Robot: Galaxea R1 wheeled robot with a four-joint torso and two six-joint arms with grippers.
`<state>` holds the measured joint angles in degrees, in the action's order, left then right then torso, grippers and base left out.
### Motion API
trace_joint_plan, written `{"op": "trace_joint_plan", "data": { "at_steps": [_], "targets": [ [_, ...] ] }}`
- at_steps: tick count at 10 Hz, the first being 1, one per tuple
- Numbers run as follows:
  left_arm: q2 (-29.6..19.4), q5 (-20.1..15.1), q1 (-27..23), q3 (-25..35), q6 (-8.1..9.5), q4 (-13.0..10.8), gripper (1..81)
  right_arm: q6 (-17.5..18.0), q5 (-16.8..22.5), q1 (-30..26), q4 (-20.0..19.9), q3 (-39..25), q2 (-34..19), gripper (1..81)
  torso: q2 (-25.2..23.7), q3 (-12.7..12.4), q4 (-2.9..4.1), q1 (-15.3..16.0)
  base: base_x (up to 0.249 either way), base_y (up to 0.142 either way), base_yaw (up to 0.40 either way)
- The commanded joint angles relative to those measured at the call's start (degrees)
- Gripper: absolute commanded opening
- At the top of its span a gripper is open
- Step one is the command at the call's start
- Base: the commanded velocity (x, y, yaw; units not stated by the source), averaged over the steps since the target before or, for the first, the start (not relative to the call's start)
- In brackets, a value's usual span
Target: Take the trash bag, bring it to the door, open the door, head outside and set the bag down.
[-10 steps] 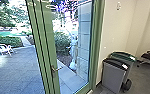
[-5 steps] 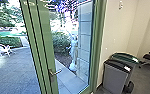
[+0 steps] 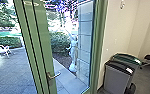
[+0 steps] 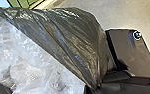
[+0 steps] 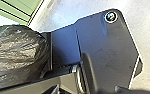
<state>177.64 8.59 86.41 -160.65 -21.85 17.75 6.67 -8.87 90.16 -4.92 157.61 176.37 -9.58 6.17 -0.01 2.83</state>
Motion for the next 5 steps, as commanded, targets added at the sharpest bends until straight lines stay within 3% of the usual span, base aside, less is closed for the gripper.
{"op": "trace_joint_plan", "data": {
  "at_steps": [1, 5],
  "targets": [
    [0.3, -2.9, -3.1, 0.0, -0.30, -0.7, 1.0, -0.2, 3.0, -2.7, 0.3, -0.1, 0.3, 81.1, 0.0, 0.0, 0.00, 0.0, 0.099, -0.064, 0.000],
    [0.3, -2.9, -3.1, -0.1, -0.30, -0.7, 1.0, -0.2, 3.0, -2.7, 0.3, -0.1, 0.3, 81.1, 0.0, 0.0, 0.00, 0.0, 0.098, -0.074, 0.000]
  ]
}}
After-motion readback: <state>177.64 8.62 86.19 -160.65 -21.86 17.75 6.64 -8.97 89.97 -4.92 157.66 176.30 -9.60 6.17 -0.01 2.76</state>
